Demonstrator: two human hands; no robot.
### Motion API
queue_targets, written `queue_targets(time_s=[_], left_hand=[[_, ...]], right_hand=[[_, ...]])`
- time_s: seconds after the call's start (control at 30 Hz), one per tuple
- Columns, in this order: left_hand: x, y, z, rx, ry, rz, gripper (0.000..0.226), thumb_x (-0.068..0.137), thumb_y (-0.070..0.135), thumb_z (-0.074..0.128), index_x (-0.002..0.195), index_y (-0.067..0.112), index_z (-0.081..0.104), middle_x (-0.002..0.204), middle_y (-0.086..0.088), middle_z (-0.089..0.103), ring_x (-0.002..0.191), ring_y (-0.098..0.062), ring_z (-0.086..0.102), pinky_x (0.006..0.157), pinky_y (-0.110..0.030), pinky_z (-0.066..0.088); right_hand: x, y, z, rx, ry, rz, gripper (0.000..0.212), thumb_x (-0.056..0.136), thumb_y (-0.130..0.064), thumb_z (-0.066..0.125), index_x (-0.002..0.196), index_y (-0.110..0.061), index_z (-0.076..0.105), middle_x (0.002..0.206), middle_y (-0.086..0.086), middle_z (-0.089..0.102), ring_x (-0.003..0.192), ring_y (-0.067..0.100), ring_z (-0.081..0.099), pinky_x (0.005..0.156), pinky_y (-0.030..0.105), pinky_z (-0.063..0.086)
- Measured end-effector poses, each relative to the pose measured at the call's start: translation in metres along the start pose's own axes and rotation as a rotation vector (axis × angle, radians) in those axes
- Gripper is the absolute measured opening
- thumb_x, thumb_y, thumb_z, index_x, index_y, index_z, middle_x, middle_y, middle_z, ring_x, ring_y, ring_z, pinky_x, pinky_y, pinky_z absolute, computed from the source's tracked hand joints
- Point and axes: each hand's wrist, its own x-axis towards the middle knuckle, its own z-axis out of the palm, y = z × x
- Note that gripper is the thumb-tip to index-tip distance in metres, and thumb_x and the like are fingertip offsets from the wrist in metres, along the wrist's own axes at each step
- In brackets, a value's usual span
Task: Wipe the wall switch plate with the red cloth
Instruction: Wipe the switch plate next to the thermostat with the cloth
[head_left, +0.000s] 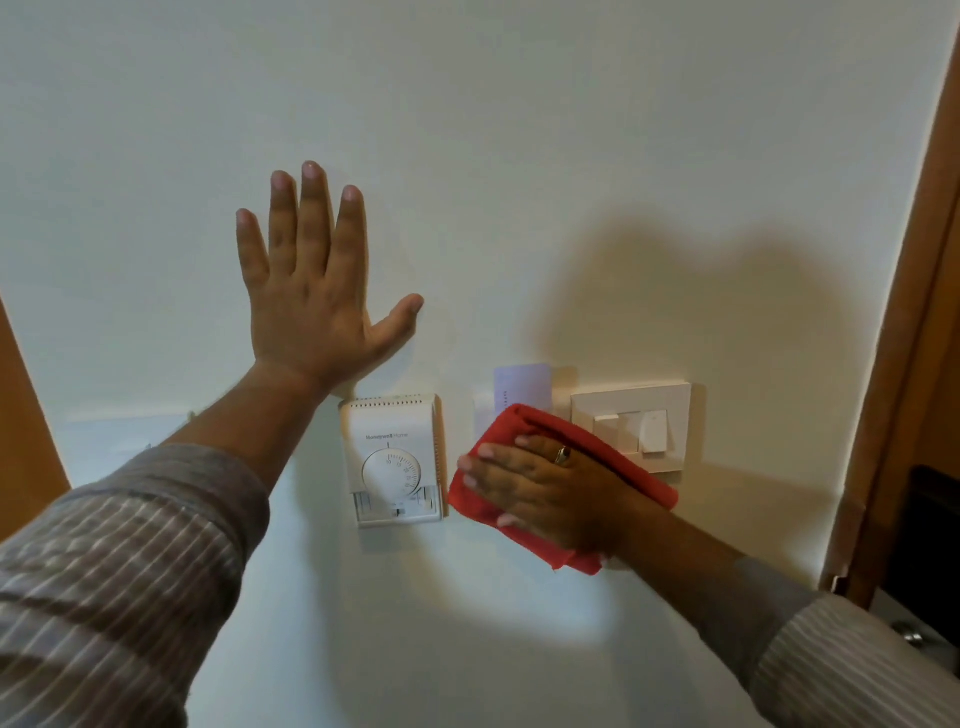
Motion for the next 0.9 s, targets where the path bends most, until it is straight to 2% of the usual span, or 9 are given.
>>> queue_targets(time_s=[0.07,0.2,0.37,0.43,0.57,0.63,0.73,0.8,0.9], left_hand=[[0.000,0.000,0.000,-0.008,-0.003,0.001,0.099,0.092,0.076,0.032,0.161,0.008,0.012,0.167,-0.029,0.013,0.154,-0.049,0.012,0.121,-0.068,0.008],[0.000,0.002,0.003,-0.007,0.014,-0.015,0.099,0.092,0.076,0.032,0.162,0.009,0.011,0.167,-0.028,0.013,0.154,-0.049,0.011,0.121,-0.068,0.009],[0.000,0.002,0.005,0.005,0.022,-0.013,0.099,0.091,0.076,0.033,0.161,0.009,0.012,0.167,-0.028,0.014,0.154,-0.049,0.012,0.121,-0.068,0.010],[0.001,0.002,0.005,0.006,0.022,-0.012,0.099,0.091,0.076,0.033,0.161,0.009,0.012,0.167,-0.029,0.015,0.154,-0.049,0.013,0.121,-0.068,0.010],[0.000,0.001,0.004,0.004,0.032,-0.005,0.099,0.091,0.076,0.035,0.161,0.009,0.014,0.166,-0.029,0.017,0.153,-0.049,0.015,0.121,-0.068,0.010],[-0.001,0.000,0.004,0.002,0.026,-0.003,0.099,0.091,0.076,0.034,0.161,0.009,0.013,0.167,-0.028,0.016,0.154,-0.049,0.014,0.121,-0.068,0.011],[-0.001,-0.001,0.002,-0.012,0.005,-0.007,0.099,0.091,0.077,0.032,0.162,0.011,0.009,0.168,-0.026,0.013,0.155,-0.047,0.011,0.122,-0.067,0.009],[-0.001,0.001,0.001,-0.017,0.002,-0.014,0.099,0.091,0.077,0.032,0.162,0.012,0.009,0.168,-0.026,0.012,0.155,-0.047,0.010,0.122,-0.067,0.008],[-0.001,0.003,0.003,-0.015,0.006,-0.025,0.099,0.091,0.077,0.033,0.162,0.012,0.009,0.168,-0.026,0.011,0.155,-0.047,0.010,0.122,-0.067,0.008]], right_hand=[[-0.017,0.006,-0.001,0.005,0.003,0.017,0.056,0.108,-0.037,0.030,0.156,-0.011,0.020,0.160,0.004,0.023,0.149,0.026,0.023,0.126,0.042,0.004],[-0.014,0.016,0.000,-0.056,0.080,0.196,0.069,0.106,-0.046,0.039,0.158,-0.008,0.016,0.162,0.011,0.017,0.151,0.031,0.021,0.126,0.046,0.009],[0.036,0.006,-0.003,-0.027,0.204,0.427,0.065,0.102,-0.049,0.048,0.151,-0.006,0.039,0.161,0.014,0.027,0.151,0.031,0.025,0.124,0.048,0.015],[0.038,0.000,-0.004,-0.037,0.186,0.405,0.064,0.102,-0.048,0.047,0.151,-0.007,0.039,0.161,0.013,0.025,0.152,0.031,0.023,0.125,0.048,0.012],[0.026,-0.001,-0.005,-0.033,0.111,0.153,0.055,0.105,-0.040,0.044,0.151,-0.009,0.039,0.160,0.010,0.029,0.150,0.027,0.026,0.126,0.044,0.009],[0.017,0.003,-0.005,-0.040,0.067,0.069,0.054,0.107,-0.037,0.040,0.153,-0.010,0.033,0.160,0.009,0.026,0.150,0.026,0.024,0.126,0.043,0.006],[-0.003,0.009,-0.004,-0.041,0.035,0.077,0.055,0.108,-0.037,0.031,0.155,-0.010,0.023,0.161,0.007,0.020,0.149,0.028,0.023,0.126,0.043,0.006],[-0.012,0.011,-0.003,-0.054,0.040,0.112,0.056,0.108,-0.040,0.028,0.155,-0.009,0.023,0.161,0.009,0.021,0.150,0.028,0.019,0.125,0.044,0.010],[-0.007,0.009,-0.003,-0.065,0.083,0.214,0.061,0.105,-0.046,0.037,0.153,-0.008,0.028,0.158,0.013,0.029,0.149,0.029,0.023,0.124,0.045,0.015]])
